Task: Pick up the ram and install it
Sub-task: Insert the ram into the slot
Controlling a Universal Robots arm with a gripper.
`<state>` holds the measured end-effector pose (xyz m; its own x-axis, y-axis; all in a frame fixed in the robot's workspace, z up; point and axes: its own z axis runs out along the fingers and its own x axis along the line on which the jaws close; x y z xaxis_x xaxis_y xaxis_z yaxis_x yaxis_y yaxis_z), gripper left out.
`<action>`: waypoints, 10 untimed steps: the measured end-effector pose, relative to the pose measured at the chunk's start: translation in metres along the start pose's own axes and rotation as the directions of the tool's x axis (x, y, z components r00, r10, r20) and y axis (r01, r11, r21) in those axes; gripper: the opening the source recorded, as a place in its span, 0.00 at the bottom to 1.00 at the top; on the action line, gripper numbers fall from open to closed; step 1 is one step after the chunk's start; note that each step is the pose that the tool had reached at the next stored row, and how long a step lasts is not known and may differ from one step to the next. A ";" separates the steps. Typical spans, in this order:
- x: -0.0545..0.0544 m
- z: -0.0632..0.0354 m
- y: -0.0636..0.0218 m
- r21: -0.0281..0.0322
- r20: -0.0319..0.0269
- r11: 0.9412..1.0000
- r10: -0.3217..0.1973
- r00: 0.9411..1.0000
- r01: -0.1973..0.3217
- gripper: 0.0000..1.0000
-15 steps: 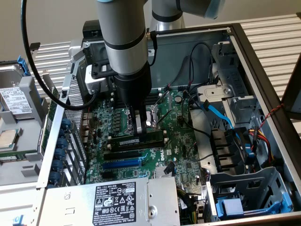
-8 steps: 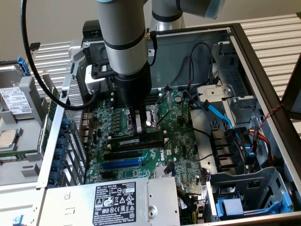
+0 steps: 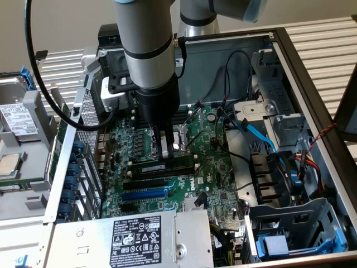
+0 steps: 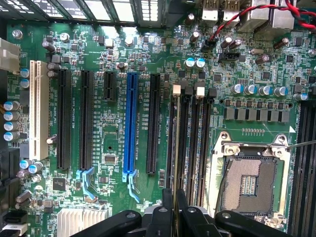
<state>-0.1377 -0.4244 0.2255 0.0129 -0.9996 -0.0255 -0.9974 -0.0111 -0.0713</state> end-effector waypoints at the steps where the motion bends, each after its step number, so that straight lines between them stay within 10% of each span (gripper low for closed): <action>1: 0.000 0.0000 0.0000 0.000 0.000 1.000 0.000 1.000 0.000 0.14; 10: 0.000 -0.0003 -0.0001 0.000 0.000 1.000 0.000 1.000 0.000 0.14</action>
<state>-0.1376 -0.4247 0.2259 0.0130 -0.9996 -0.0255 -0.9974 -0.0112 -0.0712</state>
